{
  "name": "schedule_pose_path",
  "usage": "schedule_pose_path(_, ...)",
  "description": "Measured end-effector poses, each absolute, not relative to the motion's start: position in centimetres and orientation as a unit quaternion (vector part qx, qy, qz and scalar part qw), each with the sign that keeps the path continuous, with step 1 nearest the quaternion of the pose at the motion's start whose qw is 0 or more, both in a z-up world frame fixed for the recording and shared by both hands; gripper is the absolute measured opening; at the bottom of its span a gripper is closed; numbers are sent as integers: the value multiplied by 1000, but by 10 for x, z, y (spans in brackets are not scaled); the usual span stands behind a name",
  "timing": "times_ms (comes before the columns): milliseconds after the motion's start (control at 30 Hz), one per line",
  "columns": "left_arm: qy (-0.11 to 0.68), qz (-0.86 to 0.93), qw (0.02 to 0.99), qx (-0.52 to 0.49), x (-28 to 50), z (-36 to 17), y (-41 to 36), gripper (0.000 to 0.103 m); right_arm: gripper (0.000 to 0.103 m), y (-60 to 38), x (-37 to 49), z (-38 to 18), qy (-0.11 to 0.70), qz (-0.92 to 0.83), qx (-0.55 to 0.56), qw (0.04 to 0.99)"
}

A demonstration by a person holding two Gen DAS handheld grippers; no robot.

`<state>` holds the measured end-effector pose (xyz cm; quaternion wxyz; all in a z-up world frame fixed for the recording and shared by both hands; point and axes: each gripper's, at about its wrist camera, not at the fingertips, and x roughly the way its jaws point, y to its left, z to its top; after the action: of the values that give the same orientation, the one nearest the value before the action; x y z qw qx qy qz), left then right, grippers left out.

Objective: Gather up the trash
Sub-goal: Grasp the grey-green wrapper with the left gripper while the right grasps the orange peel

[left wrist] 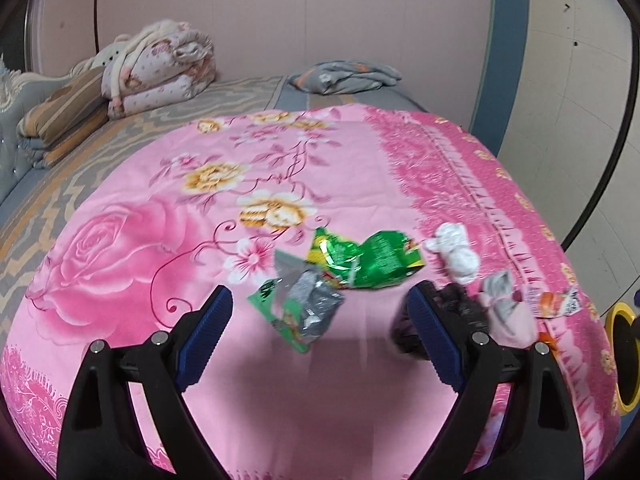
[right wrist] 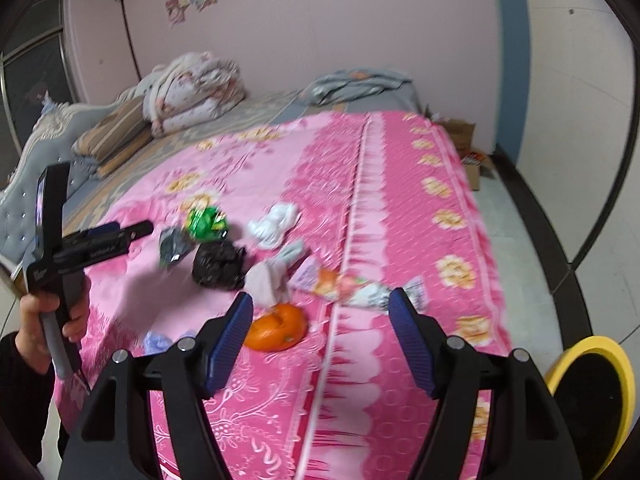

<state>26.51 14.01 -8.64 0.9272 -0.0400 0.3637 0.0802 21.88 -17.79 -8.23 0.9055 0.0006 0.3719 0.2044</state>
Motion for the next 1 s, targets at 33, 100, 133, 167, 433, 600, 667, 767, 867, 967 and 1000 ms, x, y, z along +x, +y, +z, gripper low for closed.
schedule_pose_path(33, 366, 82, 926, -40, 266, -90, 143, 85, 67, -172, 220, -87, 378, 209, -3, 902)
schedule_pose_path(100, 371, 85, 924, -39, 269, -97, 148, 85, 67, -160, 223, -97, 389, 219, -9, 895)
schedule_pose_path(133, 374, 86, 923, -39, 271, -101, 150, 85, 67, -156, 225, -102, 394, 222, -11, 892)
schedule_pose_path(167, 377, 86, 921, -38, 272, -105, 152, 85, 67, -153, 226, -106, 398, 225, -13, 889)
schedule_pose_path(433, 392, 91, 915, -33, 286, -124, 167, 85, 67, -128, 239, -138, 431, 241, -23, 869)
schedule_pose_path(600, 387, 85, 918, -17, 300, -128, 166, 85, 67, -122, 250, -150, 442, 242, -23, 863)
schedule_pose_path(667, 388, 83, 918, -3, 307, -133, 164, 85, 67, -120, 254, -156, 446, 245, -23, 860)
schedule_pose_path(767, 397, 79, 914, -6, 314, -143, 164, 75, 66, -117, 259, -162, 451, 249, -21, 857)
schedule_pose_path(867, 410, 67, 909, -15, 319, -156, 166, 53, 58, -113, 262, -167, 454, 254, -22, 853)
schedule_pose_path(967, 415, 65, 907, -29, 321, -164, 171, 32, 52, -110, 263, -169, 453, 258, -21, 853)
schedule_pose_path(1000, 414, 64, 907, -35, 322, -165, 173, 29, 50, -110, 263, -169, 451, 259, -22, 854)
